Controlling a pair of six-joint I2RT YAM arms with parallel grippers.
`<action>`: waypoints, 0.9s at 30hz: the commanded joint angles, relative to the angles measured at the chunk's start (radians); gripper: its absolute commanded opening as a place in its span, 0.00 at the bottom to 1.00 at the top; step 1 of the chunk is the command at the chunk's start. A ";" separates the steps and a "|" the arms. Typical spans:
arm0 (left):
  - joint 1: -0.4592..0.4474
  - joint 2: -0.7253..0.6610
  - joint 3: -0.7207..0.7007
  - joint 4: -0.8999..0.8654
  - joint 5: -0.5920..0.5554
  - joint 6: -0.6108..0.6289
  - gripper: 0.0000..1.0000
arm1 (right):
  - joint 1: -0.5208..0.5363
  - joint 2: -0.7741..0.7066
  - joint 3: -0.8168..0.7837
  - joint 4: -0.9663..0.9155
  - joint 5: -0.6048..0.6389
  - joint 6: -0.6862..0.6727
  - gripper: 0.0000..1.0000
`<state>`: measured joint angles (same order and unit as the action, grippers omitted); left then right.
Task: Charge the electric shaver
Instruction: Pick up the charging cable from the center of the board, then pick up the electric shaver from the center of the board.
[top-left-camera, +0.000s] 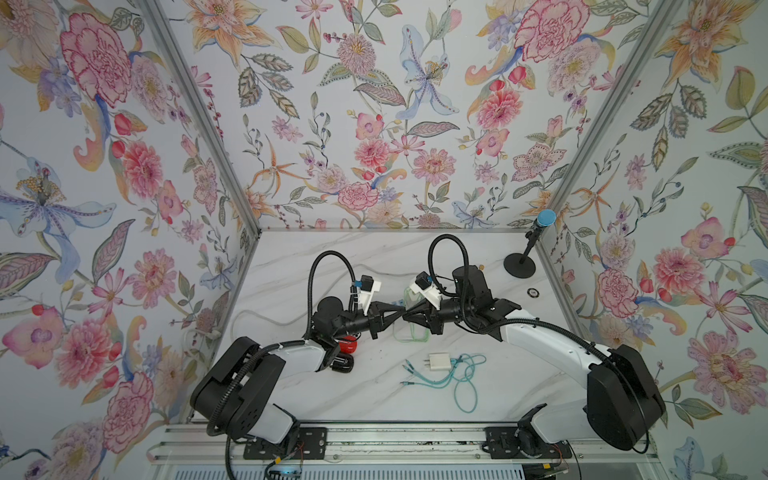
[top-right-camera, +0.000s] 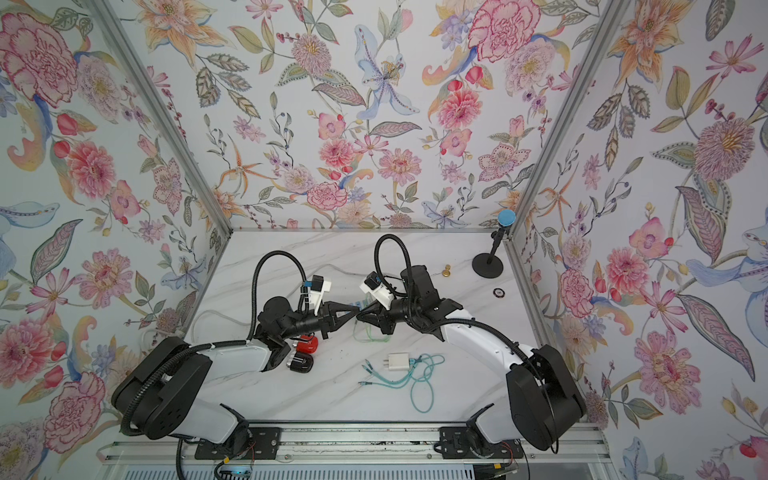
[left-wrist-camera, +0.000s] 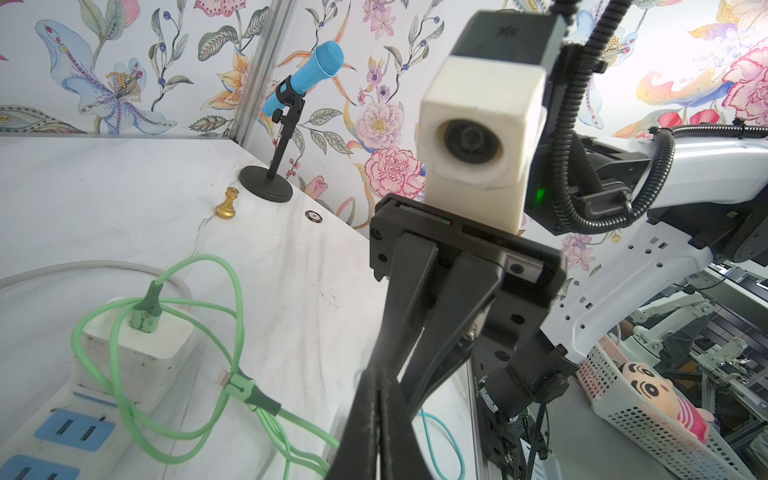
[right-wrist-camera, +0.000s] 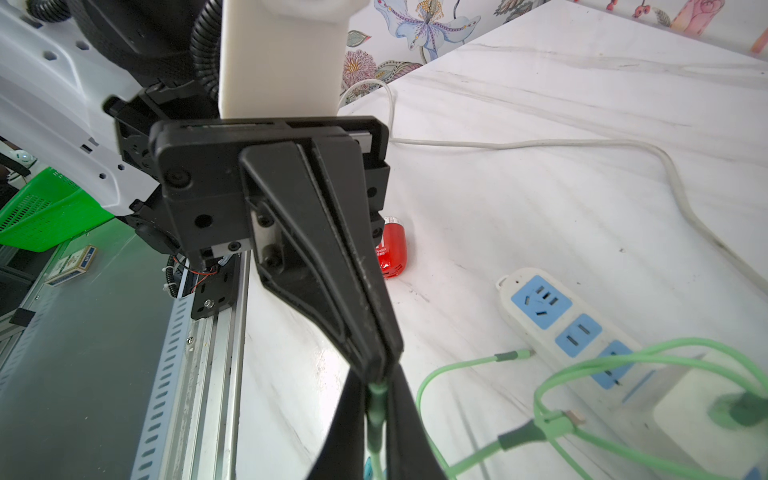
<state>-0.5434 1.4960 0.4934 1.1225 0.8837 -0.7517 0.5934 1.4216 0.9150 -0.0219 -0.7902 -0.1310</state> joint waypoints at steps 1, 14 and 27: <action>-0.004 -0.020 0.018 -0.002 0.015 0.016 0.04 | -0.011 0.005 0.001 0.034 0.018 0.004 0.00; 0.118 -0.263 0.132 -0.671 -0.264 0.379 0.50 | -0.014 -0.053 -0.099 0.095 0.077 0.059 0.00; 0.053 -0.304 0.412 -1.553 -1.058 1.060 0.61 | 0.008 -0.021 -0.179 0.184 0.245 0.148 0.00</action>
<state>-0.4660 1.2133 0.9348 -0.2096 -0.0402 0.1112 0.5953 1.3895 0.7528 0.1020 -0.5709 -0.0120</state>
